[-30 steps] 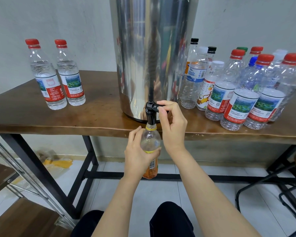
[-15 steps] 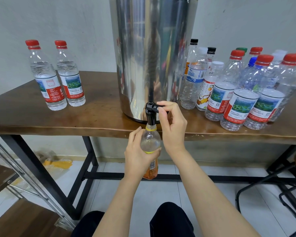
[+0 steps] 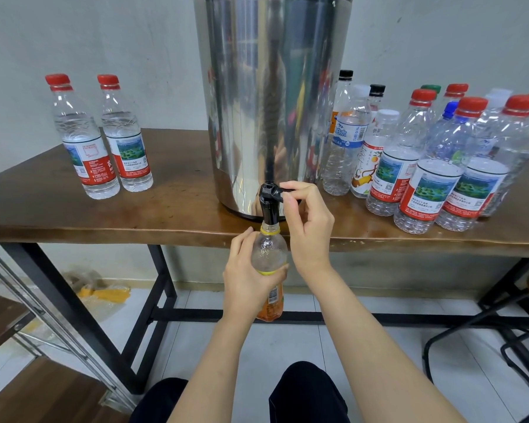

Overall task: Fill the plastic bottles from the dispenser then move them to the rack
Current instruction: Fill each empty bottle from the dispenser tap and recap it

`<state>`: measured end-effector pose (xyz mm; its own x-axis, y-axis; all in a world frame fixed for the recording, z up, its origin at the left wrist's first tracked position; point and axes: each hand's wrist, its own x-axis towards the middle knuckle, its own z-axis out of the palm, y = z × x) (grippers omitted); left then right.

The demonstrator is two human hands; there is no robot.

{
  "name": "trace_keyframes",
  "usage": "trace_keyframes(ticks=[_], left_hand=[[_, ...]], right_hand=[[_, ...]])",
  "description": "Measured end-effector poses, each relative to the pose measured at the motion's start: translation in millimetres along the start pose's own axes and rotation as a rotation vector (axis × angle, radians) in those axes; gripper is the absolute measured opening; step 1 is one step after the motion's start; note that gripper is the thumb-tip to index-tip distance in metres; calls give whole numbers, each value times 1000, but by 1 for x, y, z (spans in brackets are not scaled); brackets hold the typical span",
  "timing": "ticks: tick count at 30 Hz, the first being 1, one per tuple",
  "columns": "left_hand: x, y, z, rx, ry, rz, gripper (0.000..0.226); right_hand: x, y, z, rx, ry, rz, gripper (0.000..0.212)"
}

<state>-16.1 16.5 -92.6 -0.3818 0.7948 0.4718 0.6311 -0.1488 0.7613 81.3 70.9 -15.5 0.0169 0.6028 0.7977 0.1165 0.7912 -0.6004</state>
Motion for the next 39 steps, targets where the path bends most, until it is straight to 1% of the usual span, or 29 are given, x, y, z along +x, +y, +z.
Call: trace_keyframes(ticks=[9,24,28,30,32,35,37,39], left_hand=[[-1,3,-2,-7,5,3,67],[-1,-1,1,-25,12,-4,72],[-1,1,0,-29,5,-5,71],[-1,3,0,-29,6,-4,69],[-2,4,-1,-30,10,-7,68],[-1,5,-4,-35,-3,-7,69],[0,5,-4,-38,-11,-6,68],[1,3,-4,-36,-17,-9,68]], right_hand=[[0,0,0,4,-4,1,20],[0,1,0,-5,-4,14,19],[0,-1,0,-6,-10,-7,19],[2,1,-5,-15,-61,-26,20],[8,4,-16,-50,-190,-76,20],[27,-2,-34,-172,-350,-270,22],[48,-15,-33,-272,-450,-399,21],[68,-31,-18,-416,-563,-424,25]])
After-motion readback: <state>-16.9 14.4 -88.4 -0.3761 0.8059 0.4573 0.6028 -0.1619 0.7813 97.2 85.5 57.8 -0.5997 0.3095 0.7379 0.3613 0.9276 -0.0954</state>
